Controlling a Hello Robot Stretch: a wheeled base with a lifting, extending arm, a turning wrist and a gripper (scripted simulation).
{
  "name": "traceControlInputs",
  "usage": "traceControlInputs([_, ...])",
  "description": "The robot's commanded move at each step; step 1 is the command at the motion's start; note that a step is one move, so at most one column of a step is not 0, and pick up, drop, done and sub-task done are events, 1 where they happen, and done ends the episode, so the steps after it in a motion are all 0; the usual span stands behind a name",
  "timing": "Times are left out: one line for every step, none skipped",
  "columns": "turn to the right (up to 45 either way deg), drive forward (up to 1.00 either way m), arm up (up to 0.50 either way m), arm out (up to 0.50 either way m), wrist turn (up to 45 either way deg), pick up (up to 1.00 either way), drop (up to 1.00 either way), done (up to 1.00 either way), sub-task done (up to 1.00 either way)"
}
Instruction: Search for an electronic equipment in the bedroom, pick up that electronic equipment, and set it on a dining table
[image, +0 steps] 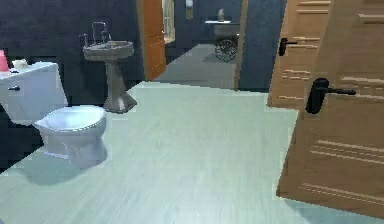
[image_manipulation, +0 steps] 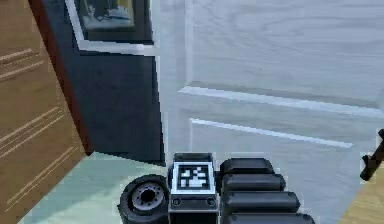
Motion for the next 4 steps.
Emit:
traceControlInputs([0.0,1.0,0.0,0.0,0.0,0.0,0.0,0.0,0.0])
traceControlInputs([0.0,1.0,0.0,0.0,0.0,0.0,0.0,0.0,0.0])
traceControlInputs([0.0,1.0,0.0,0.0,0.0,0.0,0.0,0.0,0.0])
traceControlInputs([0.0,1.0,0.0,0.0,0.0,0.0,0.0,0.0,0.0])
